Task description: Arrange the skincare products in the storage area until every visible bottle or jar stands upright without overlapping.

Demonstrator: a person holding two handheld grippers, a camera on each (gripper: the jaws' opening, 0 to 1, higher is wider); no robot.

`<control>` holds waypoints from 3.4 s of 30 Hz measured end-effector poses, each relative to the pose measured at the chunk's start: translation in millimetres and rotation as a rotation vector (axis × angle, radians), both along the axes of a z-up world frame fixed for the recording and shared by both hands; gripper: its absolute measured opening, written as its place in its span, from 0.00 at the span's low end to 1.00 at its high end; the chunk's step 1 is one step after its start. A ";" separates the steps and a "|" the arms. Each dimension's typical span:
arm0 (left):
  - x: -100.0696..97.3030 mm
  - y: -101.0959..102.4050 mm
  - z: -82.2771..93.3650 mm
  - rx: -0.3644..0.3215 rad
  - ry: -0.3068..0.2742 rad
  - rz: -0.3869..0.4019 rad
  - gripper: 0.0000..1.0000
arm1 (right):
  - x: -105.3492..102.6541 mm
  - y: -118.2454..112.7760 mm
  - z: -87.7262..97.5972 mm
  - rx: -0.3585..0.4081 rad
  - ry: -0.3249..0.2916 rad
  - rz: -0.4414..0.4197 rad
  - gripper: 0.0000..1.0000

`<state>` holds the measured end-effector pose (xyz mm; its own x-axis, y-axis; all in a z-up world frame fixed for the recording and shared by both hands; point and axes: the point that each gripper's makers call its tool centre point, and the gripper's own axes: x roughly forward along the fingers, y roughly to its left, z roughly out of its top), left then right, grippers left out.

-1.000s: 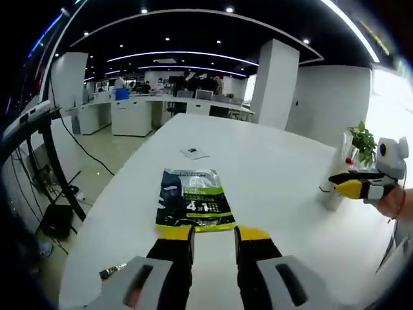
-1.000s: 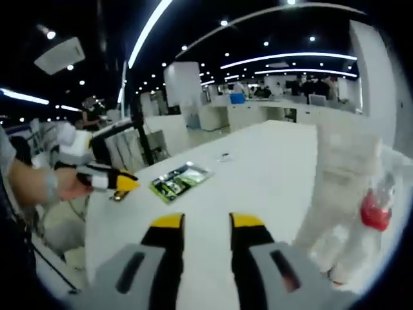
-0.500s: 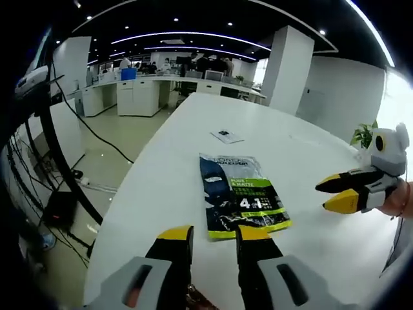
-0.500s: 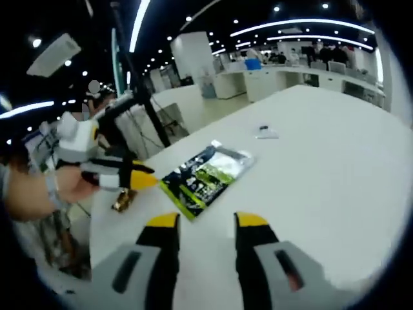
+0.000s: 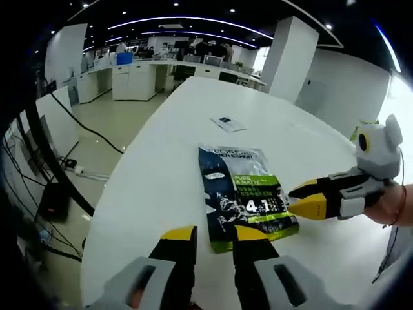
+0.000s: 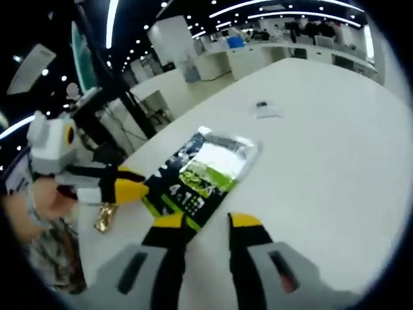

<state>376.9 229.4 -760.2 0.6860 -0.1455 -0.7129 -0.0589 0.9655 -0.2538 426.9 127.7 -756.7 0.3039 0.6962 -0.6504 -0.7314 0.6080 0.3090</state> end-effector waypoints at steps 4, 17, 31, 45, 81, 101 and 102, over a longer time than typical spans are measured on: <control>5.4 1.0 0.1 0.019 0.001 -0.019 0.16 | 1.8 5.1 -1.2 0.001 -0.003 -0.013 0.19; 2.1 -11.7 -2.3 0.059 0.036 -0.119 0.02 | -0.9 8.1 -0.2 -0.013 0.035 0.000 0.02; -2.2 -14.0 -4.0 0.150 0.053 -0.156 0.00 | -5.0 11.7 0.4 -0.126 -0.118 0.115 0.00; -13.4 -43.3 37.9 0.046 -0.069 -0.128 0.00 | -8.9 -19.4 49.3 0.007 -0.212 0.061 0.00; -29.6 -176.8 63.9 -0.253 -0.124 -0.336 0.00 | -46.4 -161.0 56.9 0.052 -0.250 -0.151 0.00; -24.0 -223.1 37.8 -0.213 -0.052 -0.414 0.00 | -42.0 -208.1 34.9 -0.074 -0.293 -0.208 0.00; -24.5 -224.4 37.1 -0.213 -0.047 -0.416 0.00 | -42.3 -208.9 34.3 -0.078 -0.292 -0.209 0.00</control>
